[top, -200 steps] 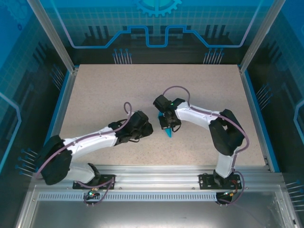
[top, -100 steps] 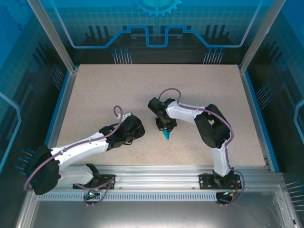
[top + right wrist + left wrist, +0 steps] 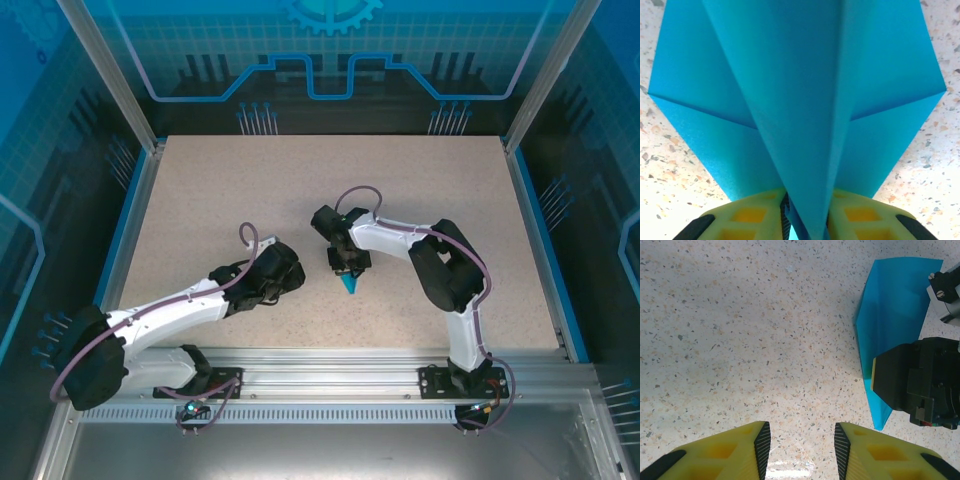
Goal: Fold a paper plane with a square sheet of paper (pick it up from the middle)
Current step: Move the paper plane to the center of the table.
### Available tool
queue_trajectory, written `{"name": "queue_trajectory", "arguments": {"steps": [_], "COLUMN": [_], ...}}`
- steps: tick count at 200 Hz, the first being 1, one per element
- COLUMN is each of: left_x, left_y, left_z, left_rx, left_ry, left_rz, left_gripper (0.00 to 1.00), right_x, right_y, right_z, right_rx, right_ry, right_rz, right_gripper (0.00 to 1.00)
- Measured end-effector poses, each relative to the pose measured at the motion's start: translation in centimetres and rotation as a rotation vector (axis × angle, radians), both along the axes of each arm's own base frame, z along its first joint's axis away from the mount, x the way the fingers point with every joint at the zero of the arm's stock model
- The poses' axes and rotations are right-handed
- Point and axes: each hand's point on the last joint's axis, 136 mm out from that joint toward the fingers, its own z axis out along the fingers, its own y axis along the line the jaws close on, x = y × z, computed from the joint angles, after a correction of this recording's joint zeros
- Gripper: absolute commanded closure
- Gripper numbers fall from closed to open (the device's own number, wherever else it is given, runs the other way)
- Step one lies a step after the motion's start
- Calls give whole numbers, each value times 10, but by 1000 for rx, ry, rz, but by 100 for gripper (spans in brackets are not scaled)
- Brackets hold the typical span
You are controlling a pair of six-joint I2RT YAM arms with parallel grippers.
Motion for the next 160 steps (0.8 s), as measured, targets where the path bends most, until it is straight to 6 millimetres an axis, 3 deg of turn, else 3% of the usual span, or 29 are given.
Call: {"name": "queue_trajectory", "arguments": {"steps": [29,87,160], "left_x": [0,-1,-1], "left_y": [0,1,1], "left_z": [0,-1,-2], "left_rx": [2,6,10], "left_ry": [2,5,7], "left_rz": [0,0,-2], "left_gripper": [57,57,56], "right_x": [1,1,8], "right_y": [2,4,7], "right_z": [2,7,39], "right_rx": [14,21,42], "right_ry": [-4,-10,-68], "right_rz": [-6,10,27], "right_gripper": [65,62,50]}}
